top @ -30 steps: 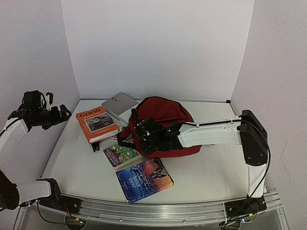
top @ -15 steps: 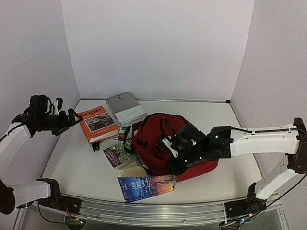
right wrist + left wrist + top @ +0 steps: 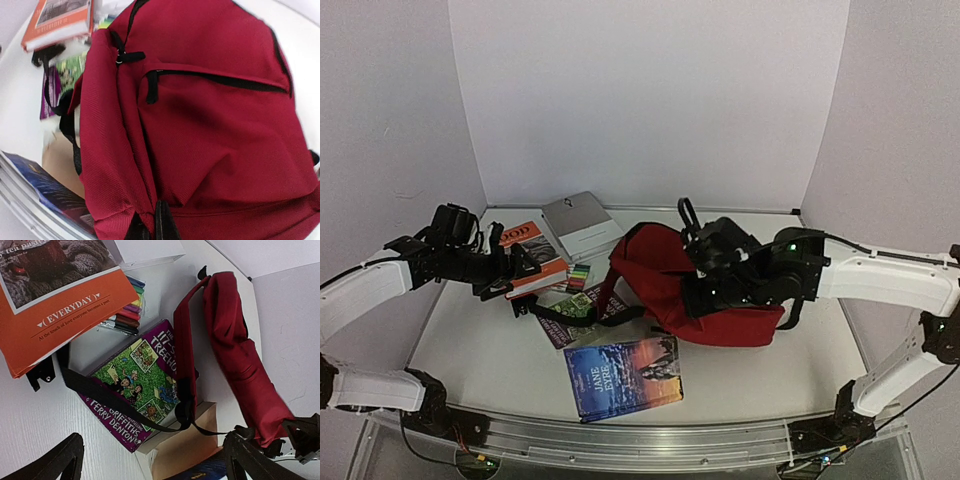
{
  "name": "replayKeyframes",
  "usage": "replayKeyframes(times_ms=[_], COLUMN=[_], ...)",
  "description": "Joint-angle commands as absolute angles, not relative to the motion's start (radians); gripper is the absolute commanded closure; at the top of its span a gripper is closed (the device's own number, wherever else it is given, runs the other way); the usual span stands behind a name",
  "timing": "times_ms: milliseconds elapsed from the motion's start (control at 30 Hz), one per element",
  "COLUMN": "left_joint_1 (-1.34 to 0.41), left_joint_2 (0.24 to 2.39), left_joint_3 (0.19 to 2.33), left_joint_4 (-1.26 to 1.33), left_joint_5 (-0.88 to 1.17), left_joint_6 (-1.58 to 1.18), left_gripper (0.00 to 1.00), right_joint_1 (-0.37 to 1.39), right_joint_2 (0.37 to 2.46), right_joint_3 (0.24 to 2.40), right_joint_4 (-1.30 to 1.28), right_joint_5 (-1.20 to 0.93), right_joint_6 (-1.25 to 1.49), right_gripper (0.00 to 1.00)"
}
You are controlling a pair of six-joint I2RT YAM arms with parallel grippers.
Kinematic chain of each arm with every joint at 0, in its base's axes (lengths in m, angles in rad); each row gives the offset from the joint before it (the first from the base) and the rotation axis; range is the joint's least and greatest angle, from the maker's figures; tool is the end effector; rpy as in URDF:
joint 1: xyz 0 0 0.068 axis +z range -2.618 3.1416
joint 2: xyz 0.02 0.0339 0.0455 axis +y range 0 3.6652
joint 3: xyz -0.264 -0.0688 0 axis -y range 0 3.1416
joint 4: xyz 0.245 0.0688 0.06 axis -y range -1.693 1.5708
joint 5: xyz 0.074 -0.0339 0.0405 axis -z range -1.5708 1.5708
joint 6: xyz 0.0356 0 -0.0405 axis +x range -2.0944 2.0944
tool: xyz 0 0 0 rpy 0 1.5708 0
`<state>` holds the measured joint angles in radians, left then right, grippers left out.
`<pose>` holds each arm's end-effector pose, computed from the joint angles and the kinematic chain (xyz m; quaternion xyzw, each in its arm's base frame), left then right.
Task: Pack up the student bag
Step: Adjust the student bag at the center of the board.
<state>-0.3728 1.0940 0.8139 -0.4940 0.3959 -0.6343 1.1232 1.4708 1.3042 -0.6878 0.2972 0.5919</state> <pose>0.2067 -0.0956 0.2633 -0.0422 0.9059 -0.3423 0.2456 0.1462 0.2805 0.3132 -0.1931 0.9073 0.1715 0.3317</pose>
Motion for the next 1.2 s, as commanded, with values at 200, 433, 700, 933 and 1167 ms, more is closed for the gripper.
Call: replayKeyframes(times_ms=[200, 433, 700, 933, 1167], left_joint_1=[-0.444, -0.505, -0.626, -0.734, -0.794], left_joint_2=[1.115, 1.179, 1.295, 1.406, 1.517], left_joint_3=[0.864, 0.854, 0.895, 0.877, 0.885], left_joint_4=[-0.395, -0.288, -0.221, -0.11, -0.004], left_joint_5=[0.424, 0.441, 0.414, 0.381, 0.361], left_joint_6=[-0.704, -0.757, -0.78, -0.859, -0.929], left_gripper=[0.02, 0.02, 0.02, 0.02, 0.2], right_joint_1=[1.069, 1.175, 1.266, 1.228, 1.151], right_joint_2=[1.342, 1.303, 1.33, 1.388, 1.56], right_joint_3=[1.471, 1.171, 1.076, 1.188, 1.251], right_joint_4=[-0.753, -0.528, -0.463, -0.482, -0.45], right_joint_5=[0.246, -0.174, -0.14, 0.081, 0.065], right_joint_6=[0.412, 0.481, 0.563, 0.607, 0.589], right_gripper=[1.0, 1.0, 0.26, 0.1, 0.3])
